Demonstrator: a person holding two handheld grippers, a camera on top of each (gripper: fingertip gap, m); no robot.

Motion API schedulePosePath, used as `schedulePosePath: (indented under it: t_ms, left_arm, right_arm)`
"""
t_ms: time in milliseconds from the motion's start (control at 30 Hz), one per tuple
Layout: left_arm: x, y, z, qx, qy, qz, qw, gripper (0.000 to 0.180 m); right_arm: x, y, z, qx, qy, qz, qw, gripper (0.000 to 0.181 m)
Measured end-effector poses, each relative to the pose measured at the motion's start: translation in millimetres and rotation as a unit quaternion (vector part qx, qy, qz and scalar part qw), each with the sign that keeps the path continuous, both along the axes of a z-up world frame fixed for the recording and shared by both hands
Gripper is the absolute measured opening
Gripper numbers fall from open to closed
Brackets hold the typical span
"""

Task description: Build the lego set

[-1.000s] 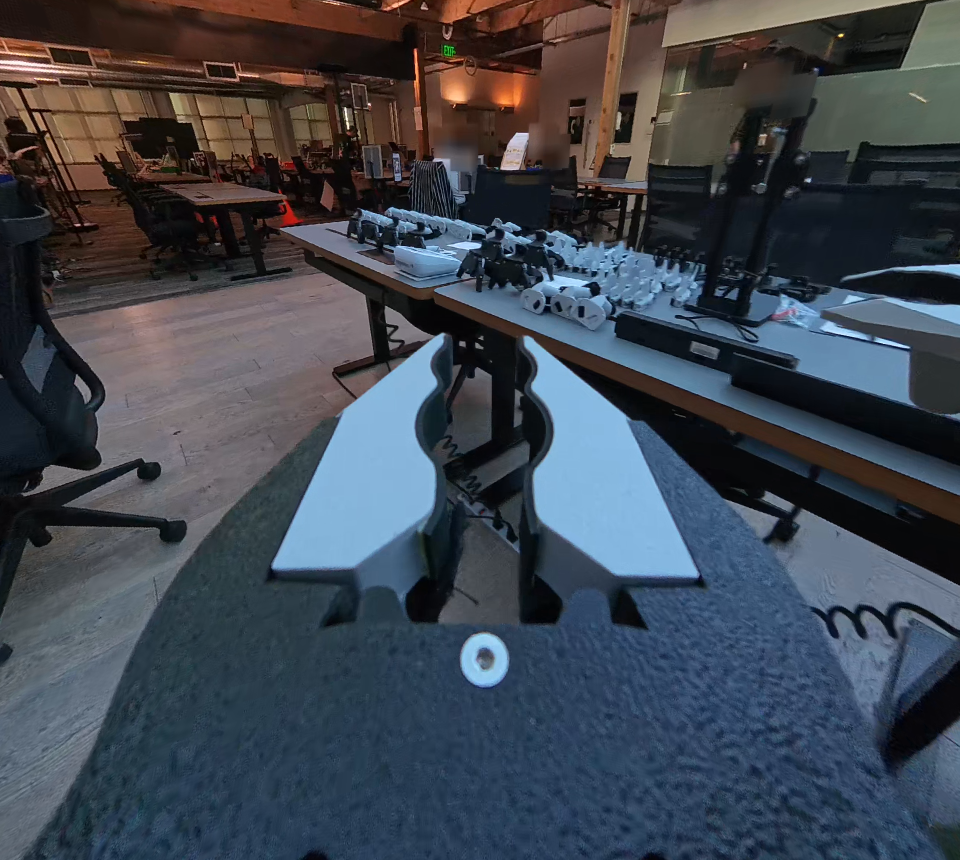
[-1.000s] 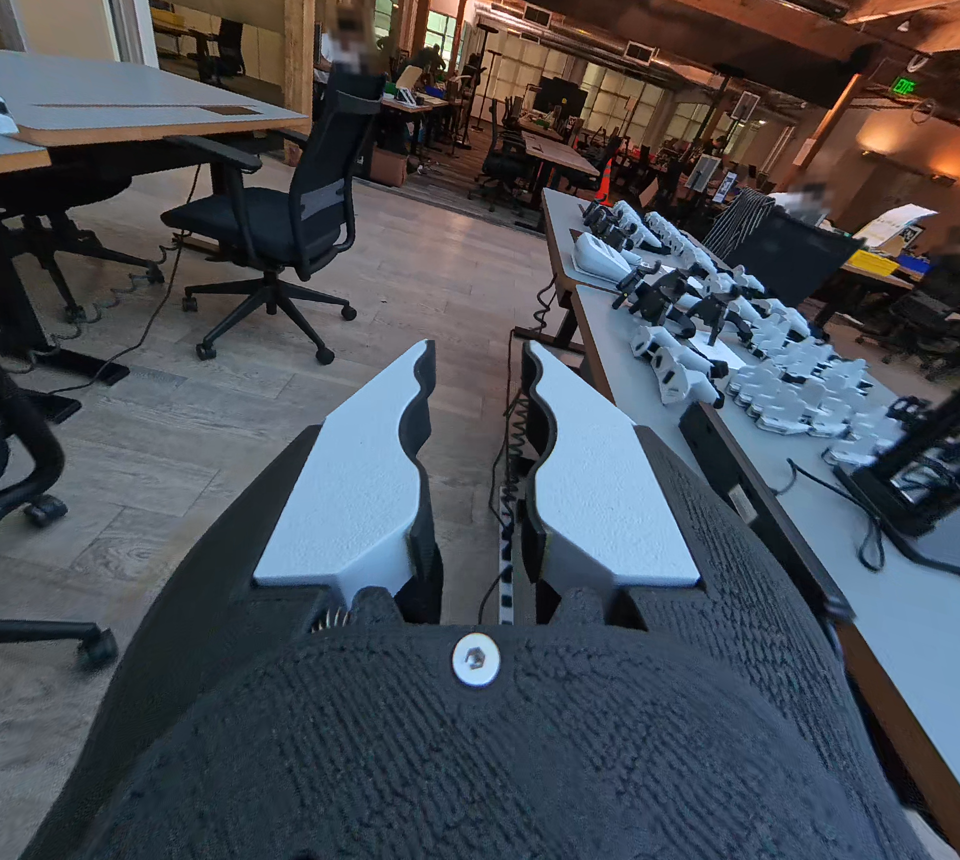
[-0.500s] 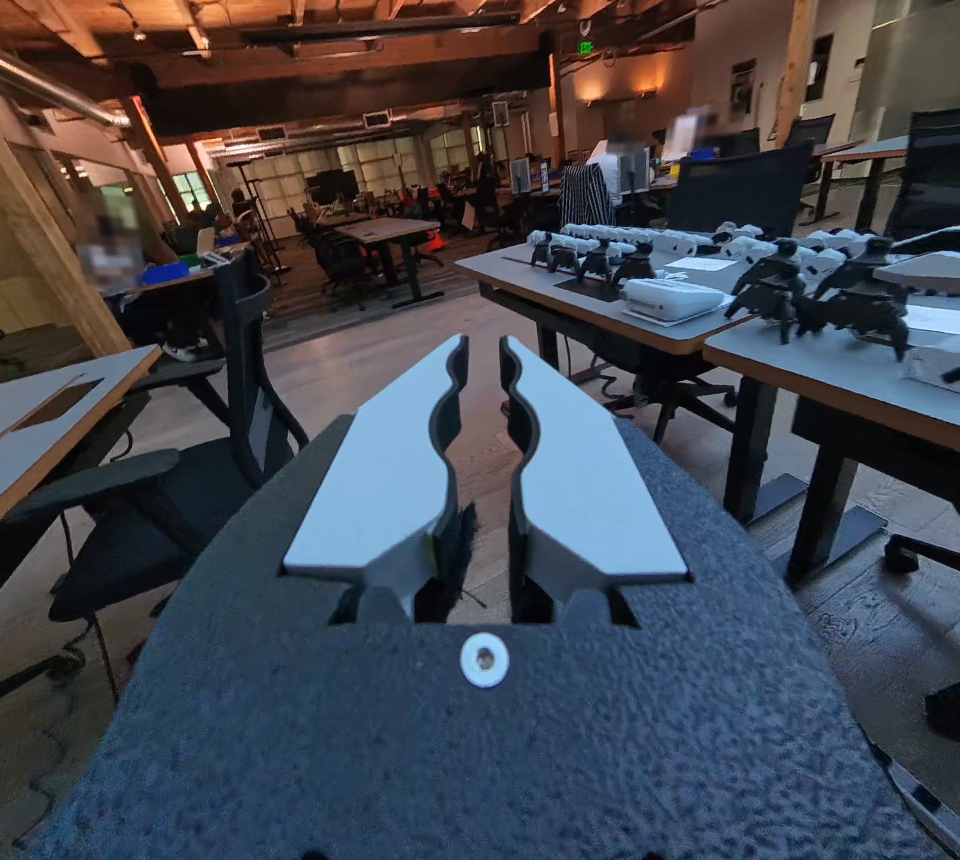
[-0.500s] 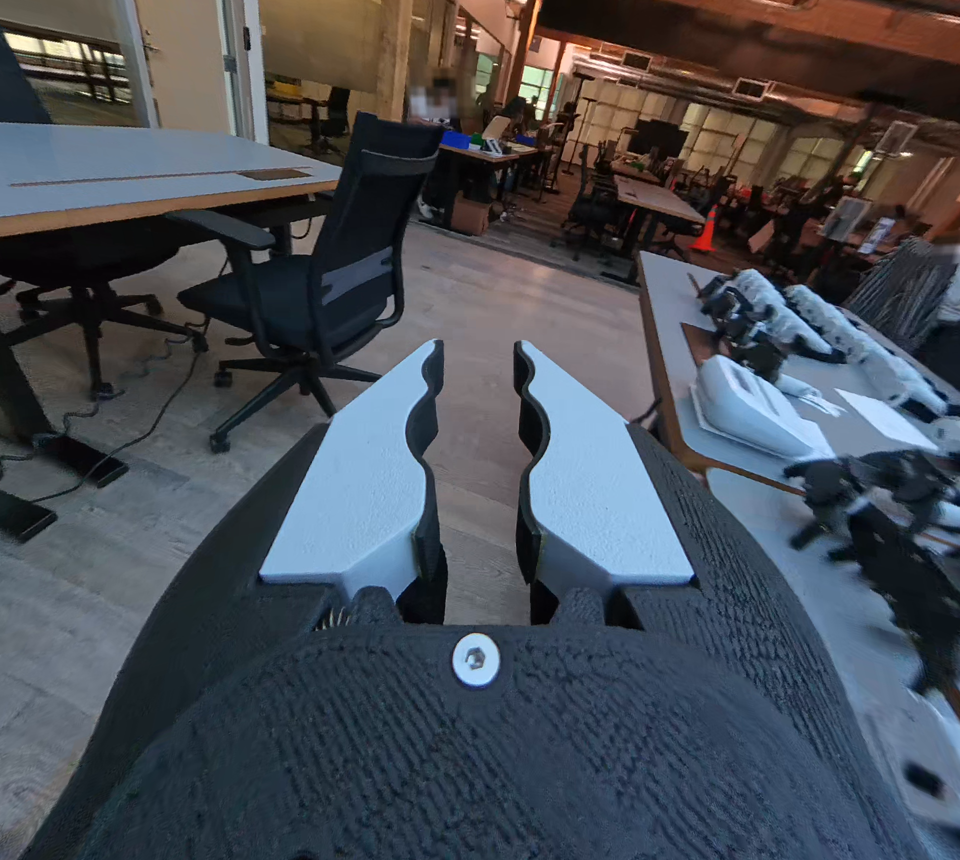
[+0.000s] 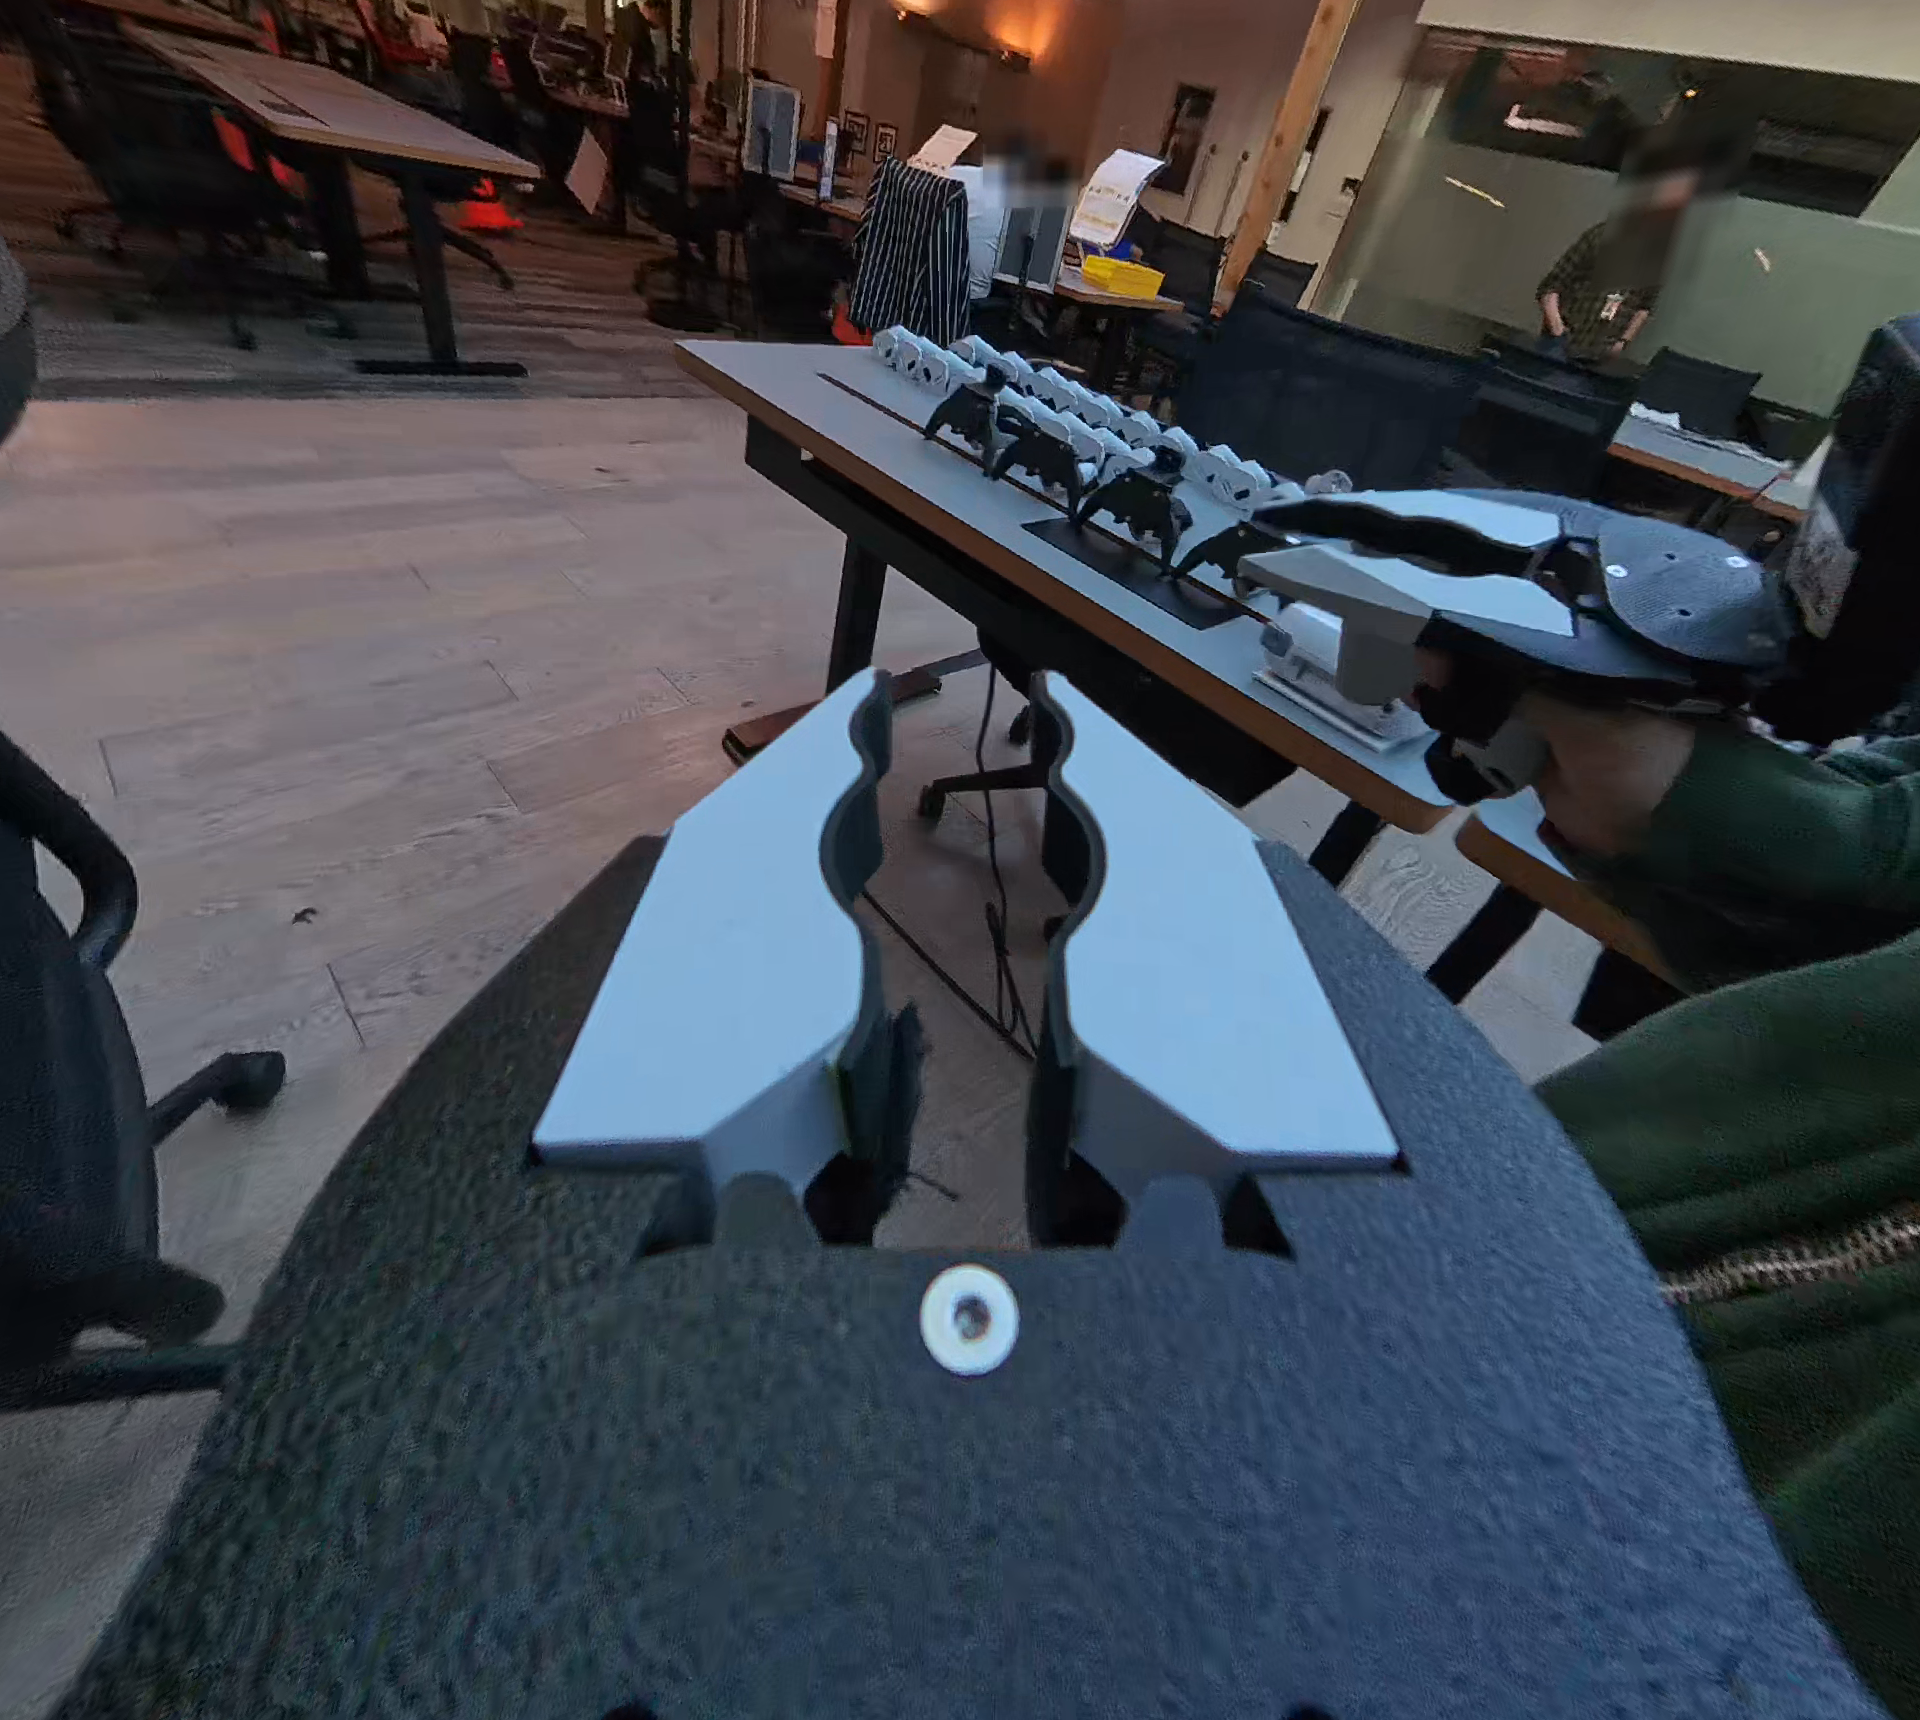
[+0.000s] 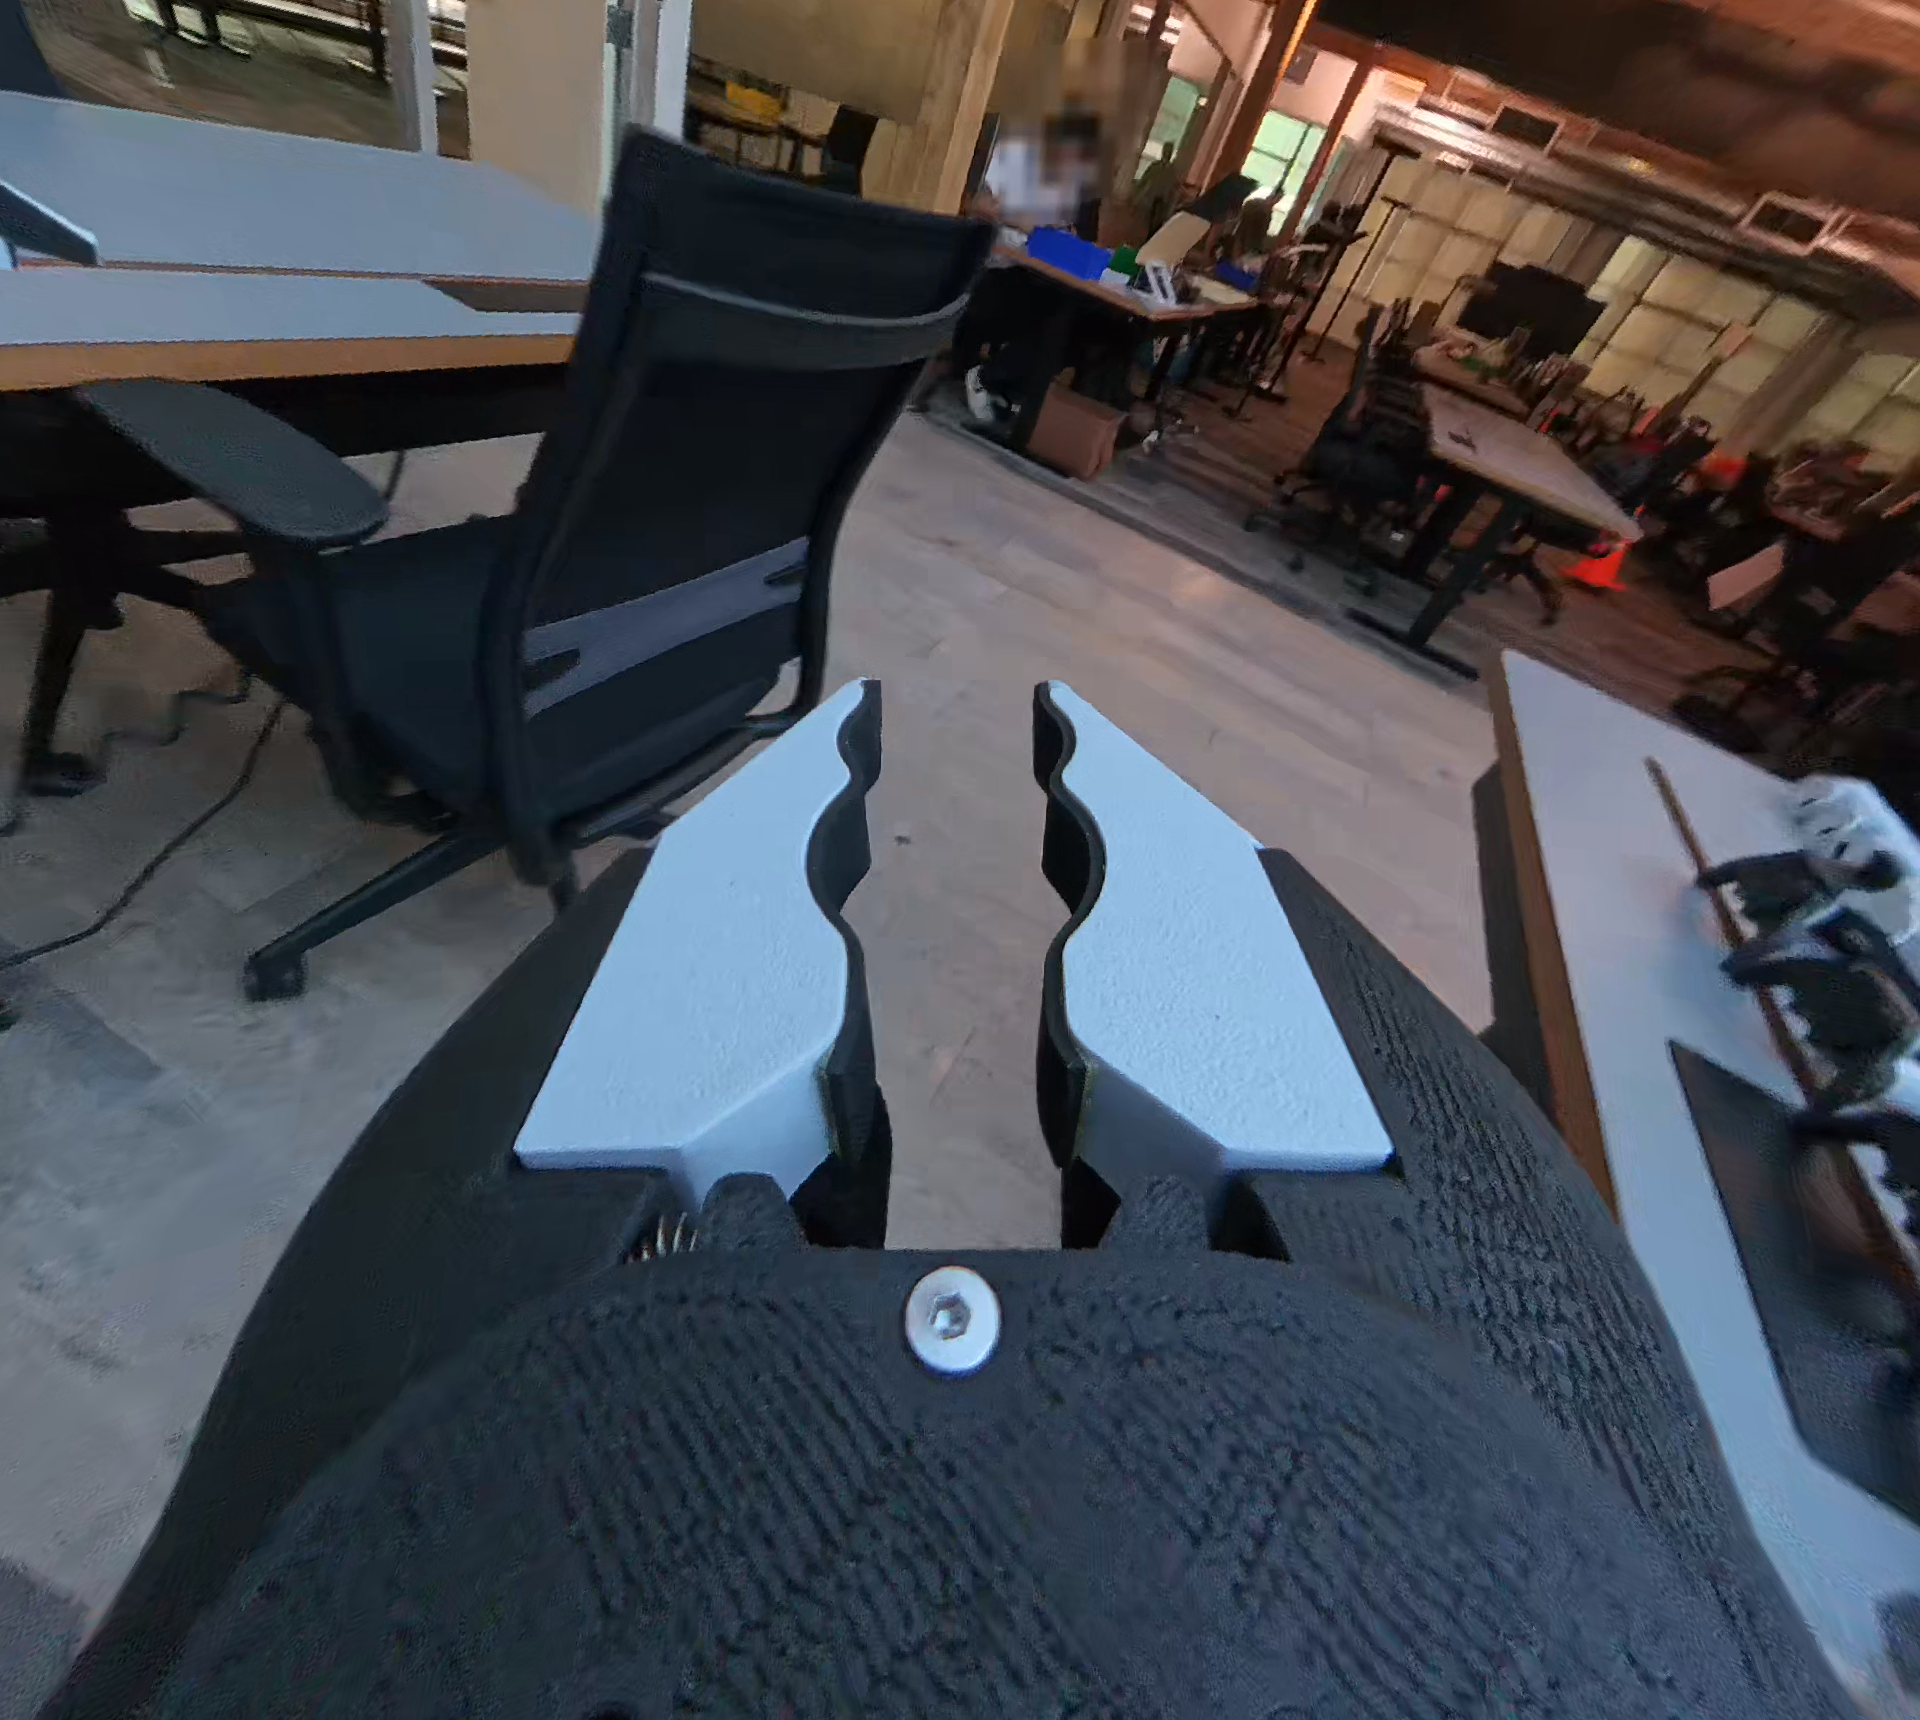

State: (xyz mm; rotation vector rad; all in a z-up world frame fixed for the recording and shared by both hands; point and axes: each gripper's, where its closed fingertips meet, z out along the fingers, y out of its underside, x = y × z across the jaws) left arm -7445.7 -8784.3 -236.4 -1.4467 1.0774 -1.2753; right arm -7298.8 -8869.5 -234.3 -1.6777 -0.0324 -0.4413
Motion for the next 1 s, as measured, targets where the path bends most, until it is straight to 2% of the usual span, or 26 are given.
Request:
schedulePosePath:
  t_ms: [33, 100, 200, 333, 467, 600, 733, 867, 1000]
  left_arm:
    - [21.6, 19.2, 0.5, 0.012, -0.001, -0.002, 1.0, 0.028]
    - [67.9, 52.9, -2.4, 0.025, 0.008, -0.01, 1.0, 0.035]
    - [146.9, 82.7, -10.2, 0.046, 0.01, -0.079, 0.996, 0.037]
    - [261.3, 143.3, -22.1, 0.093, 0.006, -0.115, 0.989, 0.044]
    - [384.1, 229.4, -17.2, 0.106, -0.024, -0.09, 0.99, 0.049]
    - [490.8, 327.6, 17.5, 0.09, -0.034, -0.054, 0.994, 0.057]
    - [564.3, 427.7, 29.9, 0.113, -0.036, 0.007, 0.993, 0.057]
    - [619.4, 532.6, 17.3, 0.099, -0.038, 0.061, 0.993, 0.056]
    - [692.1, 648.4, -0.7, 0.099, -0.035, 0.101, 0.989, 0.053]
  right_arm:
    - [19.9, 15.2, 4.5, 0.009, -0.015, -0.016, 1.0, 0.029]
    - [58.0, 45.8, 3.3, 0.014, -0.007, -0.035, 0.999, 0.031]
    - [113.5, 91.2, -13.5, 0.004, 0.03, -0.036, 0.999, 0.031]
    - [216.5, 157.0, -37.1, -0.003, 0.021, -0.053, 0.998, 0.031]
    - [333.2, 238.7, -31.4, 0.015, 0.012, -0.057, 0.998, 0.03]
    - [442.0, 332.5, -9.9, 0.011, 0.077, -0.015, 0.997, 0.032]
    - [535.2, 414.2, 12.4, 0.041, 0.071, -0.017, 0.996, 0.034]
    - [609.5, 495.6, 17.7, 0.052, 0.02, -0.002, 0.998, 0.034]
    - [714.9, 563.5, 18.1, 0.086, -0.035, -0.085, 0.992, 0.025]
